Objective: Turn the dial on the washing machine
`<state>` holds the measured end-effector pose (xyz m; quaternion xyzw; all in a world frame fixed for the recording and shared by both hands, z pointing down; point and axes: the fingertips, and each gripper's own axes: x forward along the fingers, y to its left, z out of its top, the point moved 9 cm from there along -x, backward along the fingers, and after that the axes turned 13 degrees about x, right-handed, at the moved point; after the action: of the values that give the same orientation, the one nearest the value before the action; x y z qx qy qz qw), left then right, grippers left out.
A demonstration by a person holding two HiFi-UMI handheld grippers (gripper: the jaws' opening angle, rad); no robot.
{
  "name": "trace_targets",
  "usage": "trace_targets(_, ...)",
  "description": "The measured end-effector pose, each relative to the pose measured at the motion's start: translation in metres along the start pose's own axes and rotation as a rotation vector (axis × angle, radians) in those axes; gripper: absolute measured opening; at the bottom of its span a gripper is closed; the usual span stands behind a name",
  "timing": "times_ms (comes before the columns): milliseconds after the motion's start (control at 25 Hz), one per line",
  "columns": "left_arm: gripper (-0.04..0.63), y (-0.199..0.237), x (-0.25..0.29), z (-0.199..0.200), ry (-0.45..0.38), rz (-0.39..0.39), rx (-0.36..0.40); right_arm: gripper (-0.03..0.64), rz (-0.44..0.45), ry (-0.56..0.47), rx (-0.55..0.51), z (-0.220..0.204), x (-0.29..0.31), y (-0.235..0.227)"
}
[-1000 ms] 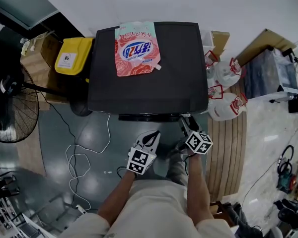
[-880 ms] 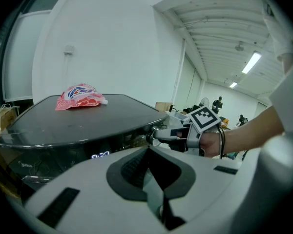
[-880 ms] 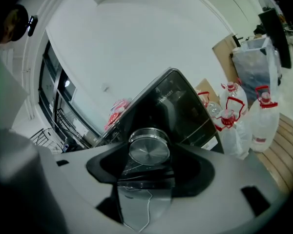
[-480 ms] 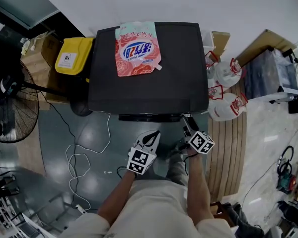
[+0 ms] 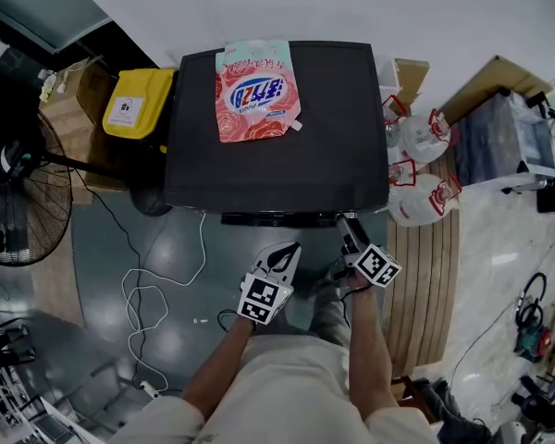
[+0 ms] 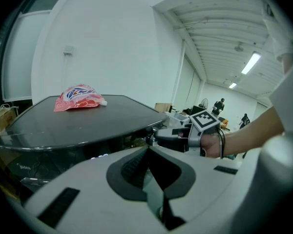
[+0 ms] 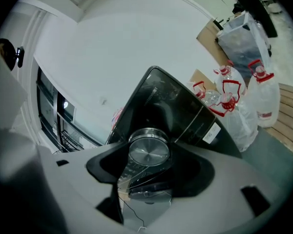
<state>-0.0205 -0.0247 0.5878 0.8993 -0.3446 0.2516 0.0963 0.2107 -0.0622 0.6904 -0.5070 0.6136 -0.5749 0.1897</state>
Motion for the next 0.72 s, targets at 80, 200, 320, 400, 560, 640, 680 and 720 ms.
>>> trace_targets(80, 0.011, 0.0001, 0.0009, 0.0008, -0.001, -0.002, 0.000, 0.273, 0.010, 0.005, 0.028, -0.0004, 0.0006, 0.0018)
trace_targets(200, 0.011, 0.0000, 0.0016, 0.0010, -0.002, -0.004, 0.002, 0.273, 0.033, 0.009, 0.077, -0.0017, 0.0016, 0.0052)
trace_targets(320, 0.011, -0.0001, 0.0015, 0.0013, -0.002, -0.005, 0.002, 0.273, 0.046, 0.004, 0.115, -0.0024, 0.0015, 0.0040)
trace_targets(400, 0.011, -0.0004, 0.0015, 0.0019, -0.003, -0.005, 0.001, 0.275, 0.055, 0.001, 0.136, -0.0022, 0.0012, 0.0038)
trace_targets(560, 0.011, -0.0010, 0.0025, 0.0021, -0.006, -0.004, 0.001, 0.275, 0.073, -0.005, 0.186, -0.0030, 0.0014, 0.0011)
trace_targets(640, 0.011, -0.0017, 0.0030, 0.0023, -0.008, -0.005, -0.001, 0.275, 0.106, -0.011, 0.233, -0.0046, 0.0029, 0.0016)
trace_targets(680, 0.011, -0.0020, 0.0032, 0.0027, -0.008, -0.006, -0.001, 0.275, 0.120, -0.014, 0.256, -0.0052, 0.0036, 0.0017)
trace_targets(720, 0.011, -0.0021, 0.0033, 0.0032, -0.008, -0.006, 0.000, 0.275, 0.118, -0.018, 0.268, -0.0052, 0.0031, 0.0004)
